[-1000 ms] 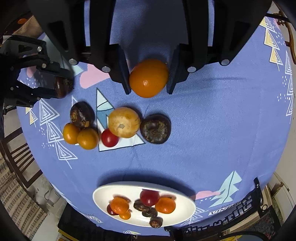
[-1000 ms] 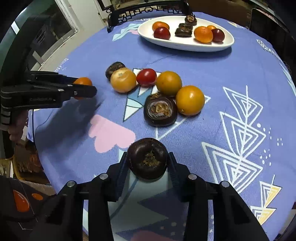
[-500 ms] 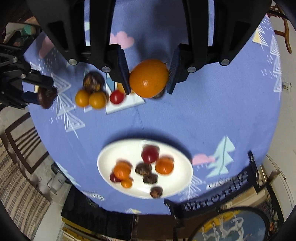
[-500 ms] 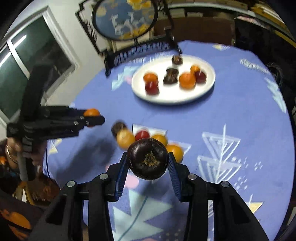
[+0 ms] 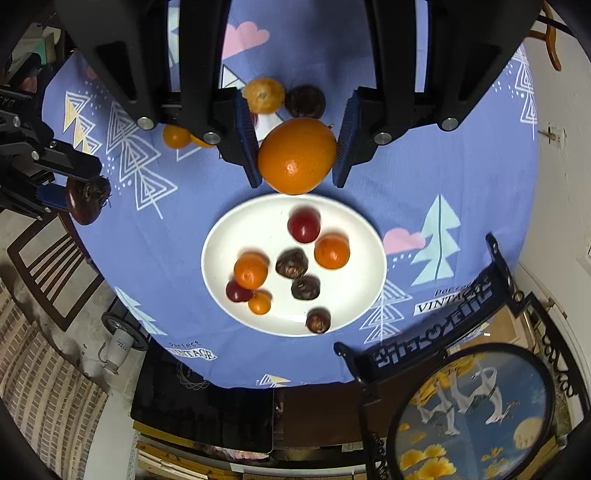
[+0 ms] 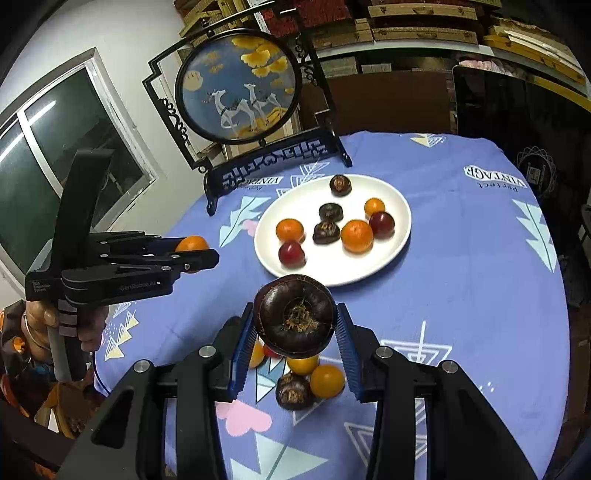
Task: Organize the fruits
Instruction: 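Carry the dark brown fruit and tangerine onto the white plate and open both grippers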
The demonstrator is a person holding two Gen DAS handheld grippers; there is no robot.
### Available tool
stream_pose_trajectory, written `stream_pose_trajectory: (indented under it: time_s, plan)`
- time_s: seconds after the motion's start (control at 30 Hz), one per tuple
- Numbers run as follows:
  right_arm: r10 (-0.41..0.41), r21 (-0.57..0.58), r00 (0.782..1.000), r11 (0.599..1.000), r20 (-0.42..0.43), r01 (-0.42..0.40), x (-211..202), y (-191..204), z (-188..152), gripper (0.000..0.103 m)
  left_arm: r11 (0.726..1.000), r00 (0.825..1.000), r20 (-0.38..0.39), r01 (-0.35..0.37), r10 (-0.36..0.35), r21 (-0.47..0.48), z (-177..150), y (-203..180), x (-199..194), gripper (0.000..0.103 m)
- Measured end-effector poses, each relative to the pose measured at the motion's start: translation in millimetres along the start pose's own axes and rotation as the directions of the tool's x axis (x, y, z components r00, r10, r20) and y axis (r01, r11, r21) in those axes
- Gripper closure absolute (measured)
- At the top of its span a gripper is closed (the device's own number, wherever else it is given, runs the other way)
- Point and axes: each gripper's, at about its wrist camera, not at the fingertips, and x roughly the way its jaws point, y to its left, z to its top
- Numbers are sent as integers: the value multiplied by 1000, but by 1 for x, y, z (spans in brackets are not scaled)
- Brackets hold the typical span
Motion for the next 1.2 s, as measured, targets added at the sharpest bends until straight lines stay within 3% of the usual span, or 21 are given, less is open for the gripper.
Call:
stream_pose_trajectory:
  time_s: [0.33,0.6,1.2]
  plan:
    - [-20,-37,1000,999,18,21,15,-8,41,60,1000,1000,7,-28,28,-14,35,4,17,64]
    - [-64,-58,998,996,11,64,56,-9,81,60,990,996,-44,-85,81,-114,61,34,49,64]
    - [-58,-37,997,998,-58,56,124,-43,110,60,988,992,-92,-99,88,-119,103,44,113,64]
